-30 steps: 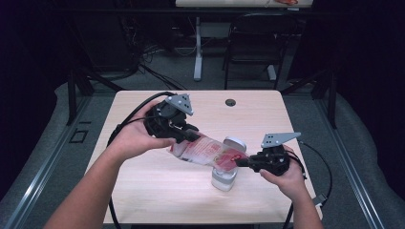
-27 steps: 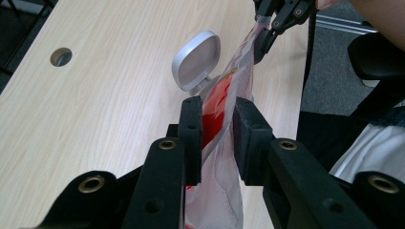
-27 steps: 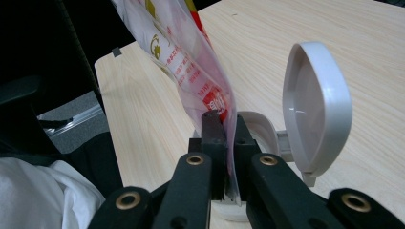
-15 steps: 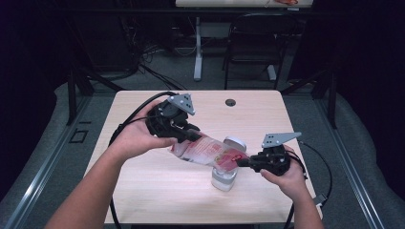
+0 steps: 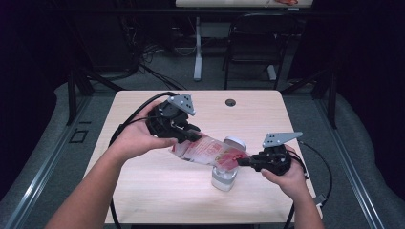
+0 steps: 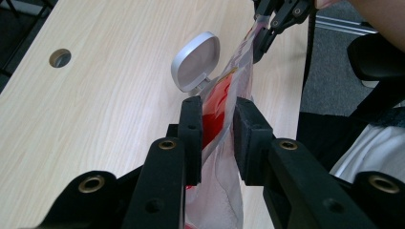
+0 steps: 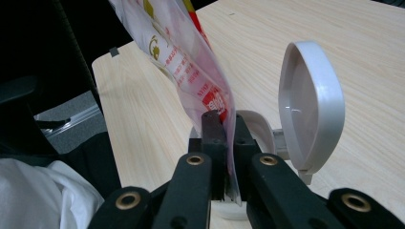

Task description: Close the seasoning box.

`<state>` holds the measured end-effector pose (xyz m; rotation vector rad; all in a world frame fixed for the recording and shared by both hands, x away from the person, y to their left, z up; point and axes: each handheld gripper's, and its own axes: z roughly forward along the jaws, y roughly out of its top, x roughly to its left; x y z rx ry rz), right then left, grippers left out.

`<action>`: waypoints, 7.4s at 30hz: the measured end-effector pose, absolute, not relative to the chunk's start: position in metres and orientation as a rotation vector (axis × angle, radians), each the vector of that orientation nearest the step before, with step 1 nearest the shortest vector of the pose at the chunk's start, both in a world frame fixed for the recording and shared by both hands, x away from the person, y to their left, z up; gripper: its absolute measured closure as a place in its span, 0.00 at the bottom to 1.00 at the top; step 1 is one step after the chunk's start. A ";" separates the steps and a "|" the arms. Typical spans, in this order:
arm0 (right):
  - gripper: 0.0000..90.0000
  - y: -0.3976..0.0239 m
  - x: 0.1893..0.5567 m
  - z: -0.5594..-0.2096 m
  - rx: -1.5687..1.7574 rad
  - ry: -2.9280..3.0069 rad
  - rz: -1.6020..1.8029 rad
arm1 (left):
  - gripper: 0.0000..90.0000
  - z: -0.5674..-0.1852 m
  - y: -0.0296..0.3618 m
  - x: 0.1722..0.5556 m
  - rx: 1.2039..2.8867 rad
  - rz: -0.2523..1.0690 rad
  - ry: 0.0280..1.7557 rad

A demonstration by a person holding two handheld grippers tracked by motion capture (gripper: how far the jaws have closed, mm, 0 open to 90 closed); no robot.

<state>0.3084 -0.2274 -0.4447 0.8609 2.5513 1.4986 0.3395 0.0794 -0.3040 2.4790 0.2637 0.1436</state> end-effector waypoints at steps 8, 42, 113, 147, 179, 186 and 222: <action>0.99 -0.227 0.307 -0.444 0.854 2.557 1.497 | 0.84 -0.305 0.081 0.340 2.478 0.142 0.267; 0.98 -0.222 0.308 -0.443 0.870 2.492 1.521 | 0.83 -0.313 0.093 0.340 2.460 0.138 0.296; 0.89 -0.210 0.318 -0.471 0.842 2.524 1.602 | 0.83 -0.361 0.150 0.341 2.364 0.065 0.418; 1.00 -0.200 0.314 -0.467 0.791 2.490 1.652 | 0.81 -0.394 0.172 0.339 2.346 0.062 0.479; 1.00 -0.179 0.318 -0.430 0.671 2.576 1.426 | 0.79 -0.428 0.191 0.336 2.272 0.074 0.504; 1.00 -0.171 0.320 -0.424 0.663 2.592 1.389 | 0.79 -0.435 0.198 0.333 2.249 0.080 0.516; 1.00 -0.123 0.331 -0.415 0.554 2.682 1.164 | 0.72 -0.480 0.217 0.337 2.269 0.081 0.615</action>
